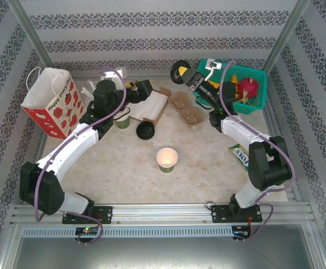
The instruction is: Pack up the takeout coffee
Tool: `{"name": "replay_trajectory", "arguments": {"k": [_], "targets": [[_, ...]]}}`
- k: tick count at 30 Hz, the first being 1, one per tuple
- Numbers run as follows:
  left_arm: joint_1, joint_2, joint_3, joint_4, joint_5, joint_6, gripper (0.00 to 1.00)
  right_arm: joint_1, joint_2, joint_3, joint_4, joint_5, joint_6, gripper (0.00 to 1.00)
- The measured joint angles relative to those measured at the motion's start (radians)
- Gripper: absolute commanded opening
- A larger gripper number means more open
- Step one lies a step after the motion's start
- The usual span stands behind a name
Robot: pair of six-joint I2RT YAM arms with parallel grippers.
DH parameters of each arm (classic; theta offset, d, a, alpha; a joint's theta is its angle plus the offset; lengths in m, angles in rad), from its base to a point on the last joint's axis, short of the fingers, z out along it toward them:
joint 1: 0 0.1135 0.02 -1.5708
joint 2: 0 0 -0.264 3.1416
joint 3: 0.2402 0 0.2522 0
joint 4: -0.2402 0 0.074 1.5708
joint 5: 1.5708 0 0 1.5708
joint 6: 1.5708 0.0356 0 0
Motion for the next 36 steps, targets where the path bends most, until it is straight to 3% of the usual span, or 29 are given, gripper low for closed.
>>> {"name": "replay_trajectory", "arguments": {"k": [4, 8, 13, 19, 22, 36], "targets": [[0.023, 0.102, 0.061, 0.006, 0.224, -0.26, 0.8, 0.046, 0.0, 0.0, 0.0, 0.015, -0.129, 0.0], [0.036, 0.225, 0.086, 0.137, 0.404, -0.518, 0.69, 0.101, 0.0, 0.0, 0.007, 0.047, -0.254, 0.0], [0.043, 0.312, 0.085, 0.325, 0.496, -0.752, 0.67, 0.128, 0.0, 0.0, 0.04, 0.114, -0.338, 0.0], [0.043, 0.271, 0.08, 0.367, 0.513, -0.798, 0.62, 0.128, 0.0, 0.0, 0.055, 0.187, -0.393, 0.0], [0.043, 0.256, 0.08, 0.405, 0.528, -0.824, 0.56, 0.133, 0.01, 0.0, 0.062, 0.188, -0.416, 0.0], [0.043, 0.257, 0.081, 0.453, 0.539, -0.922, 0.48, 0.187, 0.047, 0.0, 0.133, 0.218, -0.479, 0.0]]}}
